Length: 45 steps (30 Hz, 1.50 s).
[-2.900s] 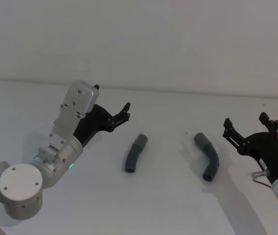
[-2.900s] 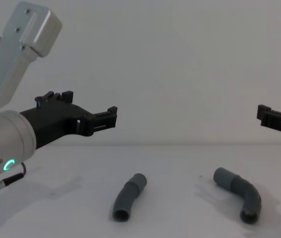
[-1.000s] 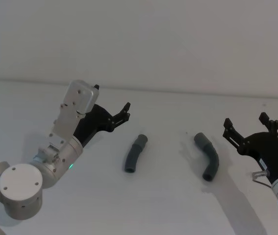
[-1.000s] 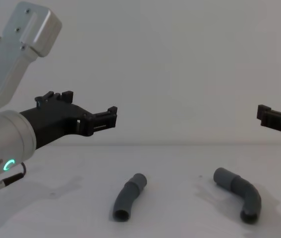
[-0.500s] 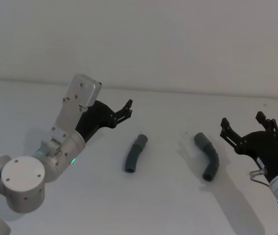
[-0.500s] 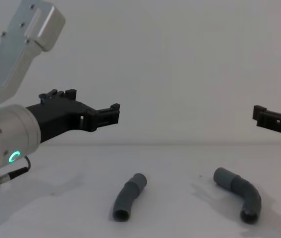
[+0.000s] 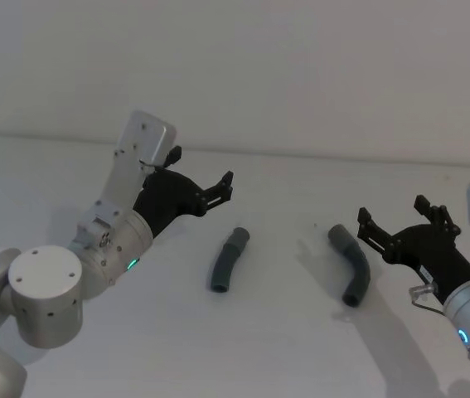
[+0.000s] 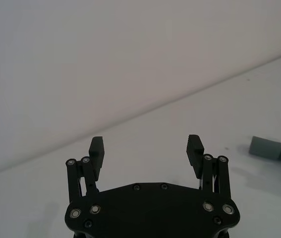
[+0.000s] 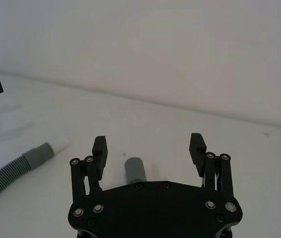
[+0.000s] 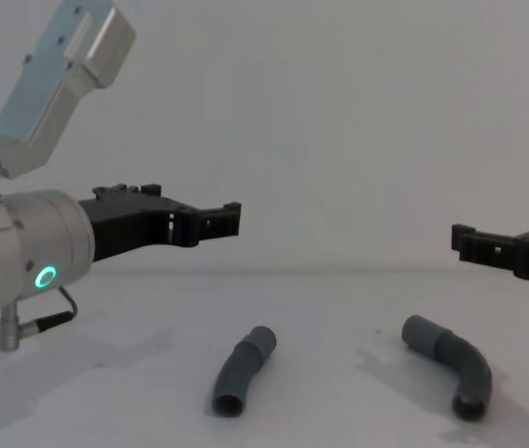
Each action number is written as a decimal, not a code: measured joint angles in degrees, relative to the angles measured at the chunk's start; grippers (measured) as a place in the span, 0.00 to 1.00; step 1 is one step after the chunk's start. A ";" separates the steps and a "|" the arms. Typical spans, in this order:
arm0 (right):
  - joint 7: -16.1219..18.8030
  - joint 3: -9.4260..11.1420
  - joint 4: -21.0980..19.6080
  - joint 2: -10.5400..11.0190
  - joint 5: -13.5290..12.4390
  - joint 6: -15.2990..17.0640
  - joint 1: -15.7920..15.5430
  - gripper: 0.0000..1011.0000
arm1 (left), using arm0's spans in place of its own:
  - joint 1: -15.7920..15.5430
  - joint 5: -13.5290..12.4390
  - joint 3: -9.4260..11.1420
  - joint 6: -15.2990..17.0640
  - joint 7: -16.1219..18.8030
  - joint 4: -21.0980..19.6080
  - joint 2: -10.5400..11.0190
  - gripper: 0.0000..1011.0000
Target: Use both hands to pick up one end of the pipe from the table, align the ends, and insert them.
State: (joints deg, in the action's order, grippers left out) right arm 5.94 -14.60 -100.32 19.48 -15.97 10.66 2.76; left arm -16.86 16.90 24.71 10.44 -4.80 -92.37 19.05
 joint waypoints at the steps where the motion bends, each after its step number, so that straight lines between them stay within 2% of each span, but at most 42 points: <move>1: -0.10 -0.07 0.02 -0.09 0.06 0.68 0.14 0.99 | 0.00 0.09 -0.01 0.24 -0.05 -0.06 -0.06 0.99; 12: -1.26 -0.86 0.89 -1.99 0.26 6.84 1.73 0.99 | 0.48 1.16 0.39 6.10 -0.71 -1.43 -0.74 0.99; 26: -0.89 -2.52 3.36 -3.41 1.12 10.11 3.63 0.99 | 1.48 1.18 1.20 12.15 -1.36 -3.07 -0.49 0.99; 37: 1.05 -4.68 6.65 -3.77 2.69 11.76 6.67 0.99 | 1.89 0.72 1.28 14.42 -1.28 -3.10 -0.67 0.99; 45: 2.11 -5.54 8.71 -4.25 3.46 13.03 8.58 0.99 | 1.65 0.64 0.95 15.43 -1.28 -1.20 -1.21 0.99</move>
State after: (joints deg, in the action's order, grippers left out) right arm 8.04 -20.14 -91.61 15.23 -12.51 23.70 11.34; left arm -15.21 17.53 25.66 25.87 -6.08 -93.58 17.84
